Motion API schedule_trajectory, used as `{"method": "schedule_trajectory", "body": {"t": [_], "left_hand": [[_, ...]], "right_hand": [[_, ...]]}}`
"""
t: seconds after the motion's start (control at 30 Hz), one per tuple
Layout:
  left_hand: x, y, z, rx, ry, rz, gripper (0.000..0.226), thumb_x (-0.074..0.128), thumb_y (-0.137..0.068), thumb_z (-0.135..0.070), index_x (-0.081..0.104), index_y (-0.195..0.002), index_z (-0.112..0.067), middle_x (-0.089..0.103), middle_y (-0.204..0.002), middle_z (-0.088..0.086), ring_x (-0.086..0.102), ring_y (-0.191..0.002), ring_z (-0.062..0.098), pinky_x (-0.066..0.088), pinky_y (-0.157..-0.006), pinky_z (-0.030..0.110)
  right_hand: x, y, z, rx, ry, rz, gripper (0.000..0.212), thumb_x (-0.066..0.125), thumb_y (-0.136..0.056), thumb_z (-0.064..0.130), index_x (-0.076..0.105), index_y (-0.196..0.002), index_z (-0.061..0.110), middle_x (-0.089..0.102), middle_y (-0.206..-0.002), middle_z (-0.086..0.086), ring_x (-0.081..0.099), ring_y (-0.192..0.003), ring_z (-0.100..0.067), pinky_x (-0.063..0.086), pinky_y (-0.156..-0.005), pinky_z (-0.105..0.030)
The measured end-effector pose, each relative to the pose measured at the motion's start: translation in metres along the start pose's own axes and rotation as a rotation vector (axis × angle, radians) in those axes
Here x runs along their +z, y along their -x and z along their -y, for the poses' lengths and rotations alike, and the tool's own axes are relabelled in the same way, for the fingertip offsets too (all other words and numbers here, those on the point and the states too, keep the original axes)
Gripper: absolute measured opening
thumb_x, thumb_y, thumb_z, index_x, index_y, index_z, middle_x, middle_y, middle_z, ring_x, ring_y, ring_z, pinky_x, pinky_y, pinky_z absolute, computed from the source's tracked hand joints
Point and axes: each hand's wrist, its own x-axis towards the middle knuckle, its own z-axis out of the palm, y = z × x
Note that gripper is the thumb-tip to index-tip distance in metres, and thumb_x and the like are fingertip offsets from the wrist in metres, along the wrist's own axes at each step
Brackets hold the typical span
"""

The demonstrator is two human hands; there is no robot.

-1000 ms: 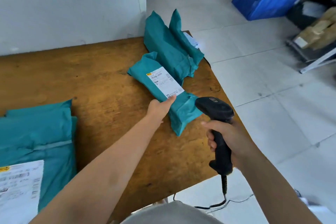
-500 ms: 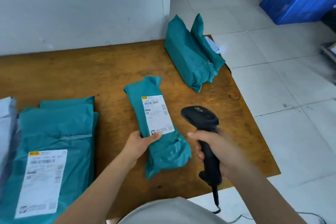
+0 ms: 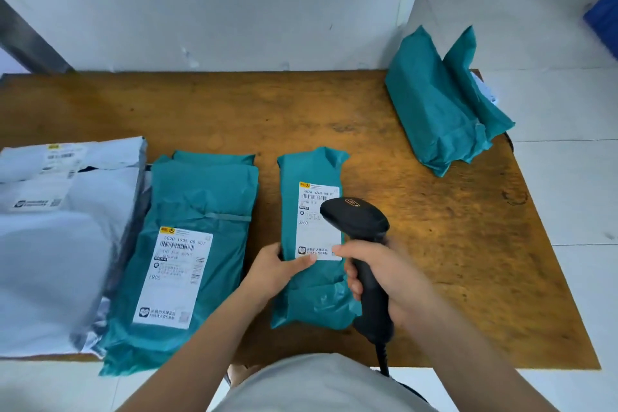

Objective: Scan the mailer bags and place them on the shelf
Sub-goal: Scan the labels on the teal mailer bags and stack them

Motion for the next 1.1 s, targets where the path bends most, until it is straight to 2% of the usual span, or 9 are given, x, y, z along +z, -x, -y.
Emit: {"method": "schedule_trajectory", "body": {"t": [0.23, 0.37, 0.43, 0.53, 0.63, 0.73, 0.8, 0.97, 1.1], "left_hand": [[0.002, -0.002, 0.004, -0.007, -0.024, 0.007, 0.037, 0.075, -0.079, -0.02, 0.065, -0.113, -0.011, 0.069, -0.11, 0.003, 0.065, -0.08, 0.003, 0.052, -0.06, 0.012], [0.0, 0.002, 0.002, -0.022, -0.044, 0.013, 0.039, 0.074, -0.08, -0.021, 0.063, -0.116, -0.011, 0.067, -0.107, -0.003, 0.062, -0.078, 0.0, 0.049, -0.057, 0.01], [-0.004, 0.002, 0.002, -0.023, -0.102, -0.026, 0.039, 0.075, -0.079, -0.025, 0.064, -0.114, -0.011, 0.068, -0.113, 0.001, 0.064, -0.081, 0.006, 0.051, -0.063, 0.015], [-0.014, 0.006, 0.0, -0.046, -0.423, -0.128, 0.043, 0.07, -0.079, -0.044, 0.064, -0.108, -0.013, 0.069, -0.11, 0.004, 0.065, -0.092, 0.02, 0.053, -0.075, 0.031], [-0.018, 0.018, -0.011, -0.11, -0.848, -0.131, 0.053, 0.051, -0.084, -0.06, 0.057, -0.111, -0.015, 0.065, -0.109, 0.005, 0.063, -0.094, 0.026, 0.053, -0.078, 0.035], [-0.014, 0.034, -0.032, -0.088, -1.245, -0.186, 0.042, 0.041, -0.094, -0.05, 0.055, -0.113, -0.014, 0.06, -0.118, 0.006, 0.06, -0.108, 0.026, 0.044, -0.082, 0.033], [-0.006, 0.045, -0.056, -0.026, -1.362, -0.225, 0.035, 0.039, -0.096, -0.046, 0.055, -0.107, -0.017, 0.06, -0.116, 0.004, 0.06, -0.107, 0.025, 0.042, -0.076, 0.031], [0.049, 0.016, -0.125, 0.277, -1.235, -0.22, 0.041, 0.043, -0.094, -0.049, 0.045, -0.075, -0.013, 0.056, -0.079, 0.004, 0.062, -0.086, 0.028, 0.043, -0.066, 0.03], [0.134, -0.037, -0.177, 0.42, -0.873, 0.013, 0.036, 0.052, -0.091, -0.043, 0.06, -0.086, -0.008, 0.061, -0.078, 0.005, 0.06, -0.077, 0.023, 0.045, -0.064, 0.03]], "right_hand": [[0.002, 0.001, -0.004, 0.032, -0.018, -0.011, 0.033, 0.07, -0.079, 0.013, 0.058, -0.048, 0.016, 0.051, -0.048, -0.007, 0.042, -0.038, -0.017, 0.036, -0.045, -0.024], [0.003, 0.004, -0.003, 0.03, -0.03, -0.007, 0.025, 0.07, -0.08, 0.013, 0.057, -0.059, 0.01, 0.051, -0.05, -0.008, 0.042, -0.038, -0.016, 0.037, -0.045, -0.024], [0.002, 0.005, -0.003, 0.02, -0.04, -0.005, 0.026, 0.069, -0.08, 0.011, 0.054, -0.059, 0.008, 0.05, -0.05, -0.008, 0.041, -0.038, -0.016, 0.036, -0.044, -0.024], [-0.002, 0.005, -0.002, 0.004, -0.054, -0.018, 0.028, 0.069, -0.08, 0.01, 0.053, -0.057, 0.009, 0.049, -0.05, -0.007, 0.041, -0.038, -0.016, 0.035, -0.045, -0.026], [-0.009, 0.004, 0.002, 0.004, -0.051, -0.053, 0.03, 0.07, -0.081, 0.012, 0.054, -0.056, 0.009, 0.05, -0.049, -0.006, 0.042, -0.038, -0.015, 0.037, -0.046, -0.025], [-0.022, 0.007, 0.005, -0.01, -0.056, -0.072, 0.03, 0.07, -0.081, 0.013, 0.053, -0.057, 0.009, 0.049, -0.05, -0.006, 0.043, -0.039, -0.015, 0.037, -0.044, -0.024], [-0.037, 0.011, 0.008, -0.019, -0.056, -0.091, 0.028, 0.071, -0.08, 0.014, 0.053, -0.059, 0.008, 0.049, -0.052, -0.007, 0.044, -0.04, -0.015, 0.038, -0.045, -0.024], [-0.087, 0.025, 0.017, -0.021, -0.082, -0.19, 0.028, 0.072, -0.079, 0.014, 0.054, -0.059, 0.008, 0.05, -0.054, -0.008, 0.044, -0.041, -0.016, 0.039, -0.047, -0.025], [-0.122, 0.036, 0.028, -0.014, -0.114, -0.273, 0.026, 0.071, -0.079, 0.016, 0.053, -0.062, 0.007, 0.05, -0.054, -0.008, 0.045, -0.04, -0.015, 0.04, -0.048, -0.024]]}}
